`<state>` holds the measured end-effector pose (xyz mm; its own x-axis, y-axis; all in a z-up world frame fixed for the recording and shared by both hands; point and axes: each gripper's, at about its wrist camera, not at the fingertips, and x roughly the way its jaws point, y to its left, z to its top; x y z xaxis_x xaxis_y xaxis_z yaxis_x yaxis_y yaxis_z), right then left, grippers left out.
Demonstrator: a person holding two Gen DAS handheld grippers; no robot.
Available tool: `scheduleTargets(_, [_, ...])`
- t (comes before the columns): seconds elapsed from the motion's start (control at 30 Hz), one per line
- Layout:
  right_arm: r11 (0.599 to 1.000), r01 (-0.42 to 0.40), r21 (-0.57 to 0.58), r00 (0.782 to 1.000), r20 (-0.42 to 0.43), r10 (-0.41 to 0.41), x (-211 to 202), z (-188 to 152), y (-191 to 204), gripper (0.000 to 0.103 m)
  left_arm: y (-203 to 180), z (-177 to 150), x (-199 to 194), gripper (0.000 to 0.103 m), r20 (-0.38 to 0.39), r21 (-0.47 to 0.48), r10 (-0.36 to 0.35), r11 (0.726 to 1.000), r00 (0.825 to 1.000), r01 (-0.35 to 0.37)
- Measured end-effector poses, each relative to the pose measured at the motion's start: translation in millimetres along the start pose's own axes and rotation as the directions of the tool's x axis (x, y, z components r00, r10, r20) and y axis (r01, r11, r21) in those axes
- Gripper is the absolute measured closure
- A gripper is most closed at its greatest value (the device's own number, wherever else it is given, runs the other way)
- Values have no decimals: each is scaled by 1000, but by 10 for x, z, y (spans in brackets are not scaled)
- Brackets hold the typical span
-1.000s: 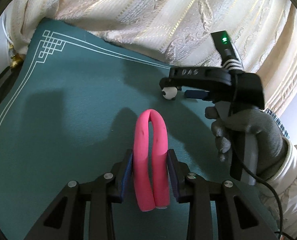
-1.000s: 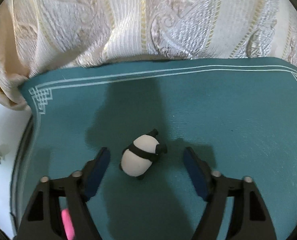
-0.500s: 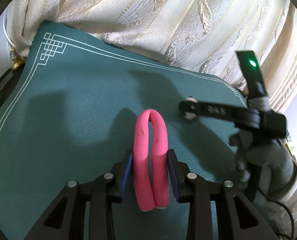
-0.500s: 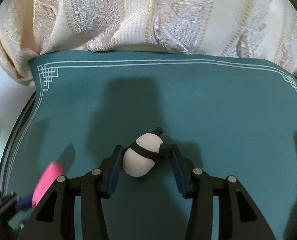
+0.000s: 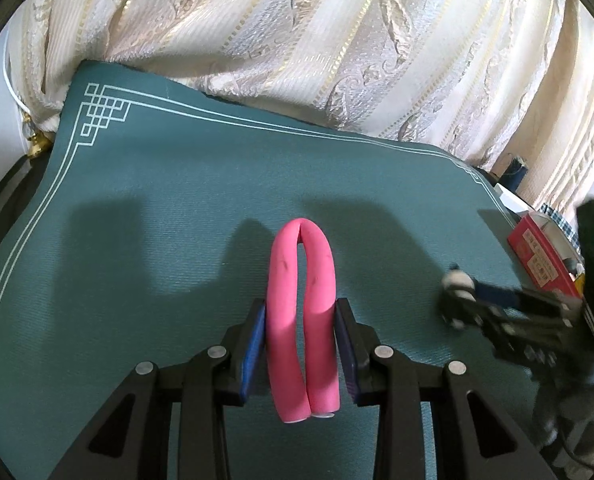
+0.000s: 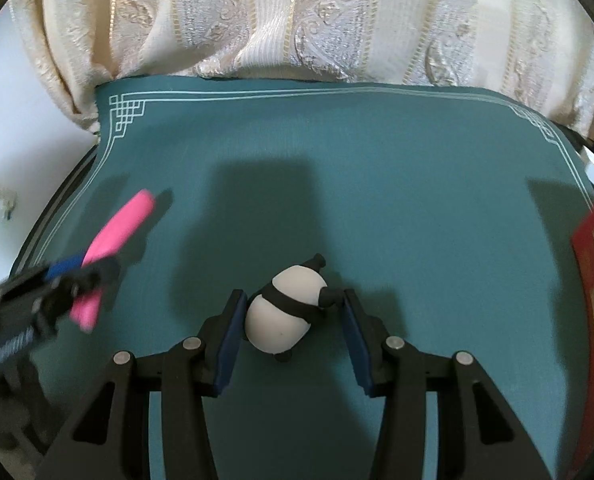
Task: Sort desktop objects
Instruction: 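Carry the pink curler and panda into the tin box and open both tools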
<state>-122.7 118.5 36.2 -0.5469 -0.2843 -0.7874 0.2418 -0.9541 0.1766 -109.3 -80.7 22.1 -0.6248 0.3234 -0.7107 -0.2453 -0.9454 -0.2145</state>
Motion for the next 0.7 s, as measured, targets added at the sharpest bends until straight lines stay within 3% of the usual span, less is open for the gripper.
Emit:
scheduleTargets(0.4, [997, -13, 71, 1000, 12, 13, -654, -748, -201, 52, -114, -16, -9, 68, 17, 45, 37, 998, 999, -38])
scheduleTargets(0.7, [995, 9, 101, 999, 35, -12, -989, -1108, -332, 52, -378, -58, -197, 68, 85, 116, 81, 989, 993, -90])
